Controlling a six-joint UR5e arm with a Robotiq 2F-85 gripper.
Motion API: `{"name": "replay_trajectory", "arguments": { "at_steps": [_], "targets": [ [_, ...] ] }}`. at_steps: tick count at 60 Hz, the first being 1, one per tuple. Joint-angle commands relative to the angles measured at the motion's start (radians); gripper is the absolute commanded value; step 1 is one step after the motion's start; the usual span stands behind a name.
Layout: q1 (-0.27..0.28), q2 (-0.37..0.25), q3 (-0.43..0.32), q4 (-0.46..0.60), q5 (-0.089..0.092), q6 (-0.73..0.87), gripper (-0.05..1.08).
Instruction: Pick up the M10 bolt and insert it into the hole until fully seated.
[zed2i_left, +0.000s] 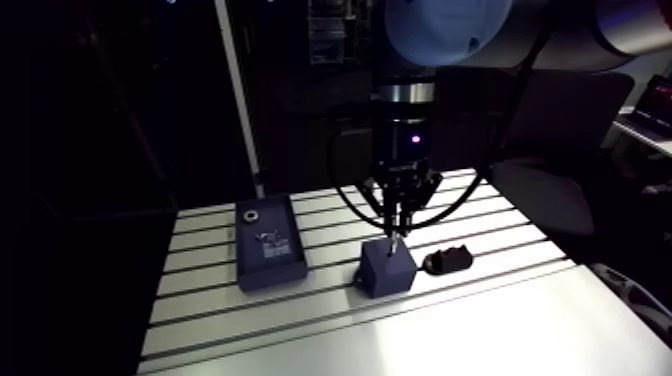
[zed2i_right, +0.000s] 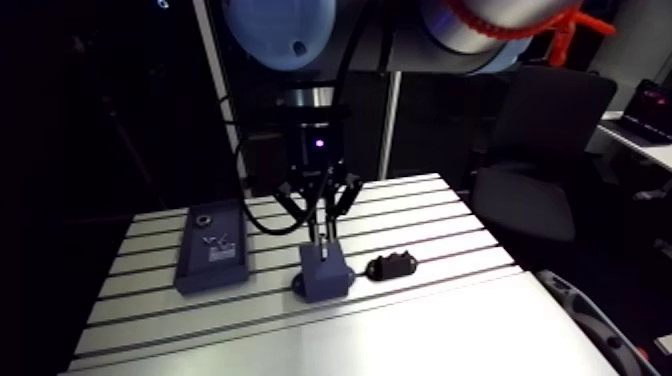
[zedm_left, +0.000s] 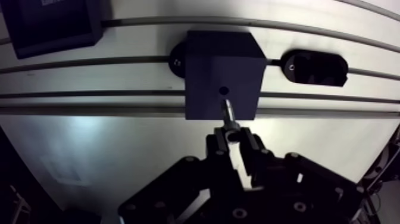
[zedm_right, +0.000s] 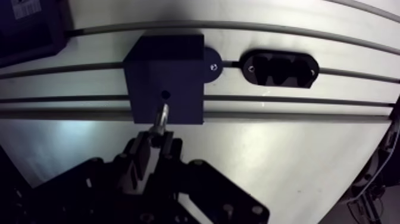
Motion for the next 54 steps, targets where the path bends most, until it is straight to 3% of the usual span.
{"name": "replay_trajectory", "arguments": {
  "at_steps": [1,54],
  "targets": [
    [0.0,0.002,0.001,-0.006,-0.002,0.0,1.08],
    [0.0,0.004,0.007,-0.008,0.001,0.001,1.08]
  ]
}}
